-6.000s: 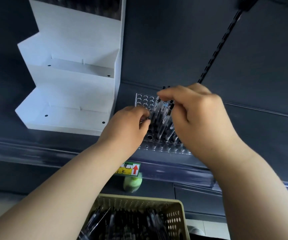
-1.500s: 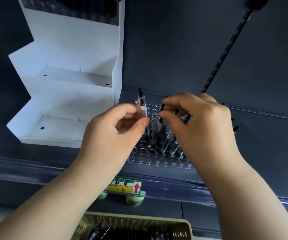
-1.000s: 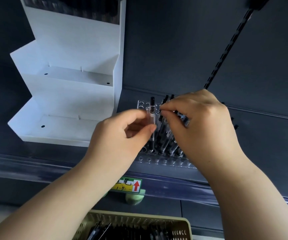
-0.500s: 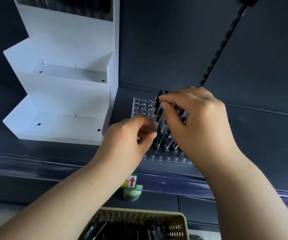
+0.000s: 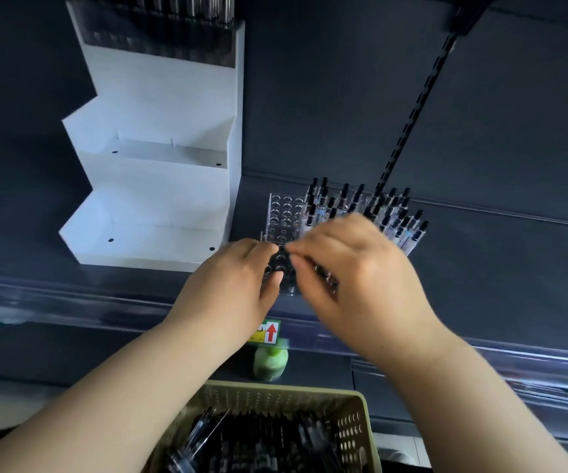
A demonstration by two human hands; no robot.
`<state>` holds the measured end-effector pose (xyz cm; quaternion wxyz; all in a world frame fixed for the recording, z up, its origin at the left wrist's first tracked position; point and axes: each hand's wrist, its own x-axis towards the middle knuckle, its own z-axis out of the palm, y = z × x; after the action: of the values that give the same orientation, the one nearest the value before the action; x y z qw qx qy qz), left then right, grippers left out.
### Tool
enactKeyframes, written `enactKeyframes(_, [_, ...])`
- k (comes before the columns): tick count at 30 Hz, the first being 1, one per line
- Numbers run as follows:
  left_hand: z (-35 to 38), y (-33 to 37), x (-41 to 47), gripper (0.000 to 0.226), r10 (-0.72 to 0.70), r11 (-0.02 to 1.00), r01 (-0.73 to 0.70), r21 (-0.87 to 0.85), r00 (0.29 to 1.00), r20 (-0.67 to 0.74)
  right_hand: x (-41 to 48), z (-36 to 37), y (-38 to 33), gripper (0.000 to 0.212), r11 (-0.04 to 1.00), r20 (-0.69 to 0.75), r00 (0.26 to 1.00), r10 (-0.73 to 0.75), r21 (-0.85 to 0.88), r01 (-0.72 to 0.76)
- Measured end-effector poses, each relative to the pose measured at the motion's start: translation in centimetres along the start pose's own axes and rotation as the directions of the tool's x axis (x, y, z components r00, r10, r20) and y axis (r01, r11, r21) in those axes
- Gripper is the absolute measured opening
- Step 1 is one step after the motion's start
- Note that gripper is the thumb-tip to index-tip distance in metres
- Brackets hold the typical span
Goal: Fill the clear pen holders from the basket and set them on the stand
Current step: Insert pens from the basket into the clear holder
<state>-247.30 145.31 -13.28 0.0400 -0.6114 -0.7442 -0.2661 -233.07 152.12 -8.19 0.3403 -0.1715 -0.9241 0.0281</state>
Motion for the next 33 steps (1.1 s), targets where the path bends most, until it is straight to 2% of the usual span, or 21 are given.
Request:
enactKeyframes(4, [-0.6, 0.0, -2.7, 0.034, 0.034, 0.993, -0.04, 0.115, 0.998, 0.057, -4.0, 0.9, -1.8, 0.02, 1.0, 0.271, 0.962, -0.012, -0.007, 0.015])
enactKeyframes(6, [-0.7, 0.0, -4.0, 0.029, 0.078, 0.983, -0.091, 0.158, 0.993, 0.087, -5.7, 1.6, -2.2, 0.022, 0.999, 0.416, 0.908, 0.043, -0.041, -0.028])
enactKeyframes(9, [0.1, -0.2, -6.5, 0.027, 0.084, 0.979, -0.107, 0.176, 0.987, 0.134, -8.5, 3.1, -2.4, 0.026, 0.983, 0.553, 0.813, 0.183, -0.127, -0.135])
enactKeyframes(11, [1.3, -0.7, -8.8, 0.032, 0.005, 0.994, -0.028, 0.106, 0.977, 0.214, -10.7, 3.9, -2.6, 0.026, 0.949, 0.622, 0.717, 0.316, -0.188, -0.254])
enactKeyframes(13, [2.8, -1.2, -11.1, 0.034, -0.108, 0.994, 0.102, 0.036, 0.949, 0.297, -13.0, 4.8, -2.8, 0.026, 0.896, 0.687, 0.584, 0.432, -0.256, -0.363])
enactKeyframes(15, [4.3, -1.4, -13.5, 0.033, -0.196, 0.98, 0.189, 0.057, 0.906, 0.375, -15.4, 5.6, -3.3, 0.026, 0.84, 0.739, 0.432, 0.517, -0.342, -0.42])
enactKeyframes(17, [5.8, -1.8, -15.9, 0.033, -0.29, 0.956, 0.27, 0.109, 0.848, 0.444, -17.6, 6.5, -3.7, 0.028, 0.783, 0.752, 0.327, 0.572, -0.381, -0.492])
enactKeyframes(20, [7.6, -2.3, -18.8, 0.033, -0.395, 0.916, 0.361, 0.174, 0.743, 0.54, -19.9, 7.7, -4.2, 0.029, 0.692, 0.732, 0.246, 0.635, -0.398, -0.602])
enactKeyframes(22, [8.5, -2.6, -19.7, 0.034, -0.419, 0.905, 0.374, 0.203, 0.697, 0.582, -20.8, 8.3, -4.5, 0.031, 0.642, 0.707, 0.219, 0.673, -0.411, -0.647])
enactKeyframes(25, [9.2, -3.2, -19.8, 0.036, -0.428, 0.901, 0.379, 0.212, 0.694, 0.58, -21.1, 8.9, -4.3, 0.035, 0.595, 0.666, 0.207, 0.716, -0.429, -0.679])
enactKeyframes(29, [9.7, -3.6, -18.8, 0.047, -0.559, 0.829, 0.456, 0.324, 0.664, 0.497, -20.9, 9.8, -3.2, 0.039, 0.543, 0.628, 0.166, 0.761, -0.474, -0.694])
enactKeyframes(33, [11.1, -3.8, -17.7, 0.046, -0.553, 0.832, 0.412, 0.371, 0.668, 0.499, -20.6, 10.9, -2.4, 0.041, 0.508, 0.61, 0.122, 0.783, -0.515, -0.69])
